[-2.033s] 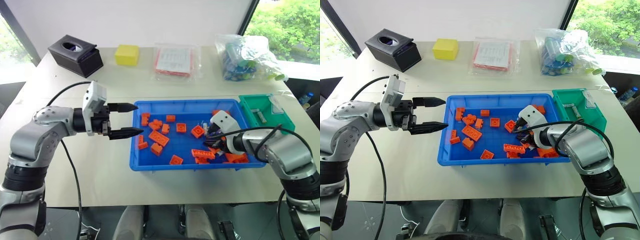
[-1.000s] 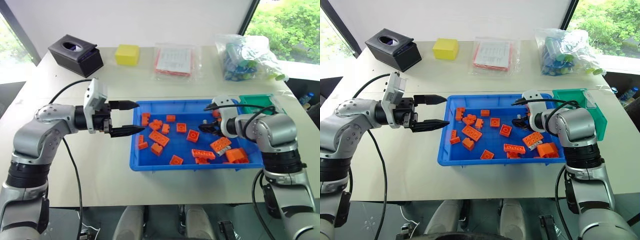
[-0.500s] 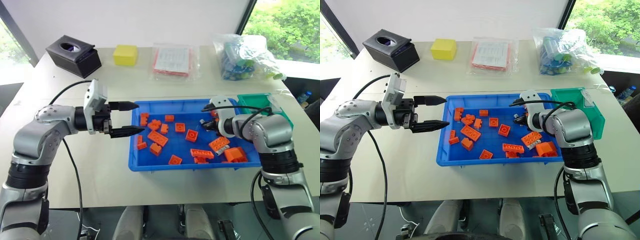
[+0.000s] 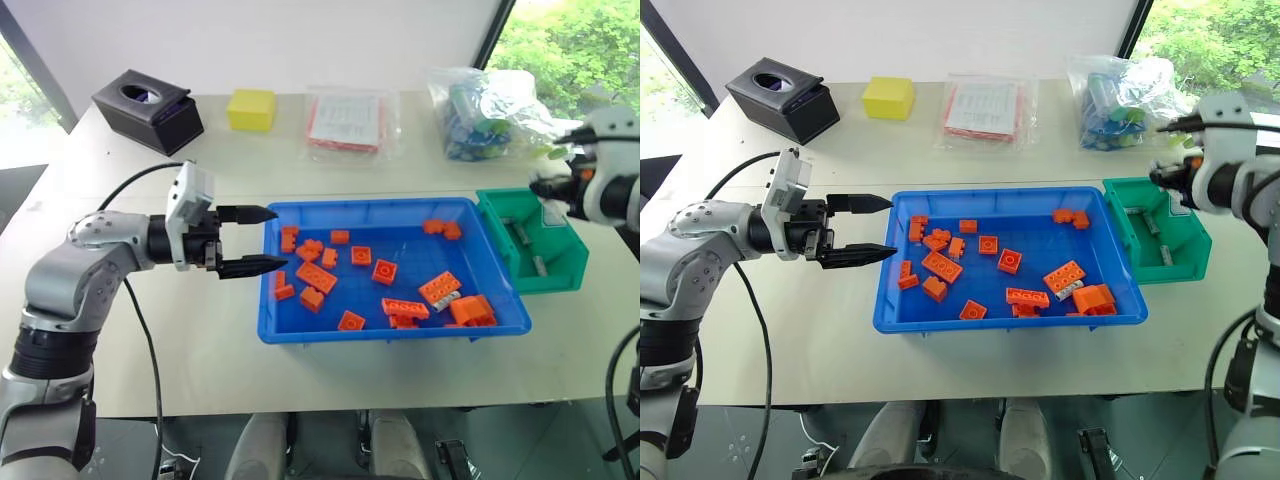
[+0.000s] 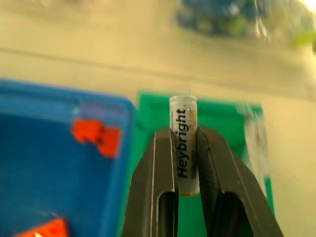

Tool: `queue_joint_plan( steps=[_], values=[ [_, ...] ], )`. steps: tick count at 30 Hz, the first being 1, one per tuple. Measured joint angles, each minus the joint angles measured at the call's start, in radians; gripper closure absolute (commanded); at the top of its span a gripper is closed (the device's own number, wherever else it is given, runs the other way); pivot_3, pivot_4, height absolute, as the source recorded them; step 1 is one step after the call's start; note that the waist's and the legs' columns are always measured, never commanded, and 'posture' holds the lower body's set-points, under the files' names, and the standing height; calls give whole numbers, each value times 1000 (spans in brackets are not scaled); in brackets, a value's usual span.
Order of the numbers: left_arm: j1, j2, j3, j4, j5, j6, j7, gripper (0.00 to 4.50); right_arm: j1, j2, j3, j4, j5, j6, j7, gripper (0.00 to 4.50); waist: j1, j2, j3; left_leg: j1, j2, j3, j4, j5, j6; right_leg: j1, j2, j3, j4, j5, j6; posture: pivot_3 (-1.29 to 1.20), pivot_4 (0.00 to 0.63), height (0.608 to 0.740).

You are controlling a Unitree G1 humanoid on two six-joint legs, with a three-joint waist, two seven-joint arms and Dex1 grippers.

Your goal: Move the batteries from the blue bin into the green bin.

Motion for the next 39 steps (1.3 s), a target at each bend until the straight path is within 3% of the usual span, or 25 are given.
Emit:
queue_joint_plan(
  steps=[3,10,16,20,24,31,39],
  values=[
    [-11,-6,-3,13,1,-1,-4,0,54,-1,-8,33,-3,-40,3,4473,-1,1,0,0,0,0,0,0,0,0,0,0,1,0,0,0,150,692],
    [-42,-9,-13,33,15,-10,-20,0,138,-5,-32,60,-20,-125,3,1198,4,1,0,0,0,0,0,0,0,0,0,0,0,0,0,0,150,692],
    [-41,-9,-13,32,18,-11,-20,0,86,-61,-28,71,-13,-156,55,1198,3,1,0,0,0,0,0,0,0,0,0,0,0,0,0,0,150,692],
    [-39,-8,-13,29,18,-11,-20,0,101,-159,49,-92,58,-248,264,1198,1,2,1,0,1,-1,0,0,0,-1,1,0,0,0,0,0,150,692],
    [-42,-11,-17,28,18,-11,-20,0,213,-276,186,-235,93,-442,558,1198,6,1,1,0,0,-1,0,0,0,1,0,0,-1,-1,1,0,150,692],
    [-45,-11,-21,30,19,-10,-18,0,250,-281,338,-165,-32,-767,740,1198,8,1,1,0,0,-1,2,0,-1,1,0,1,-1,0,2,0,150,692],
    [-25,-5,-12,-8,11,7,6,0,262,-229,421,-131,-153,-1000,807,1198,8,1,1,0,0,-1,1,0,-1,0,0,1,-1,0,1,0,150,692]
  ],
)
